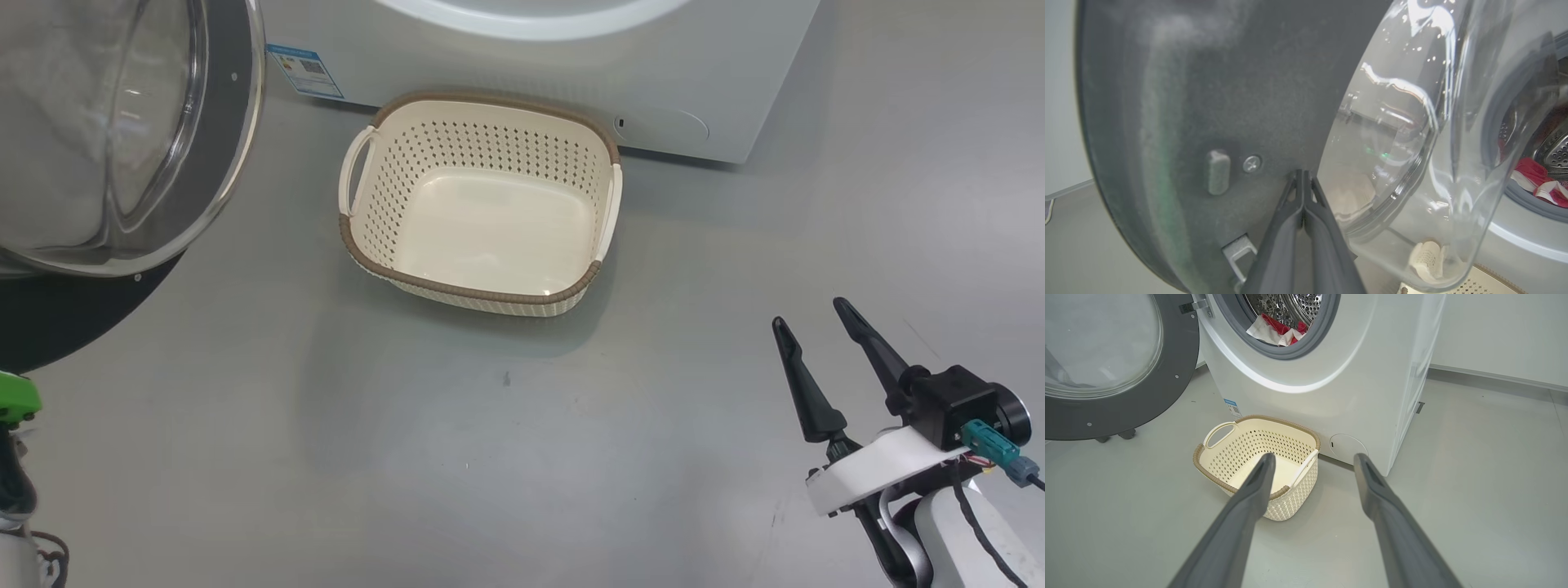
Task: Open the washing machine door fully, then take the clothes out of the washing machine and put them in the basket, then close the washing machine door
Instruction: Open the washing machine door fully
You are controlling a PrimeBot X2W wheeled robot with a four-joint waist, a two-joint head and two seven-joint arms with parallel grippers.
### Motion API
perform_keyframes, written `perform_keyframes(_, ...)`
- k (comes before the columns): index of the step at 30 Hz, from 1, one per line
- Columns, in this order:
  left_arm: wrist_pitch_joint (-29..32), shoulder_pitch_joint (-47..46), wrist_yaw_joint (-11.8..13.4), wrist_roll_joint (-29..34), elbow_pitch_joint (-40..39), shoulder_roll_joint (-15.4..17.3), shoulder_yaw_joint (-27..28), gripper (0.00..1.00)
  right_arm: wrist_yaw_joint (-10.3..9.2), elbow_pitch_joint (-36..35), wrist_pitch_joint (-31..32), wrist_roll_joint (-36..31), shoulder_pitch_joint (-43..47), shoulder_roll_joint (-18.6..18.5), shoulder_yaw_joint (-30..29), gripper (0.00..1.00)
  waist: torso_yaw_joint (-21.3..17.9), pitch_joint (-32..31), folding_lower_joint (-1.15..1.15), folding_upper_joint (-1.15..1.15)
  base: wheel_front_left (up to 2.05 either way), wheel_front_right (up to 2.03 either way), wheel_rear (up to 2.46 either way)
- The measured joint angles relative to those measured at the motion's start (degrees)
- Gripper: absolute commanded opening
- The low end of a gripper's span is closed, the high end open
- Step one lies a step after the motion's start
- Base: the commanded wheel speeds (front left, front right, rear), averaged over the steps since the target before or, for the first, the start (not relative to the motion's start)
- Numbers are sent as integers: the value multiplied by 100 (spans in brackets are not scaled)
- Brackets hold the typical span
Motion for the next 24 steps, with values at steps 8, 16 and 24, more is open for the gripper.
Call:
perform_keyframes(8,1,-229,0,-62,193,164,119,0,0,-54,33,0,-67,-80,-36,100,-34,221,0,0,0,0,0)
perform_keyframes(16,0,-422,-2,-63,376,226,136,0,0,-62,48,0,-155,-99,-42,100,-34,332,0,0,0,0,0)
perform_keyframes(24,-37,-505,-63,-59,583,224,53,0,1,8,47,0,-157,-97,-36,100,-31,288,0,0,0,0,0)
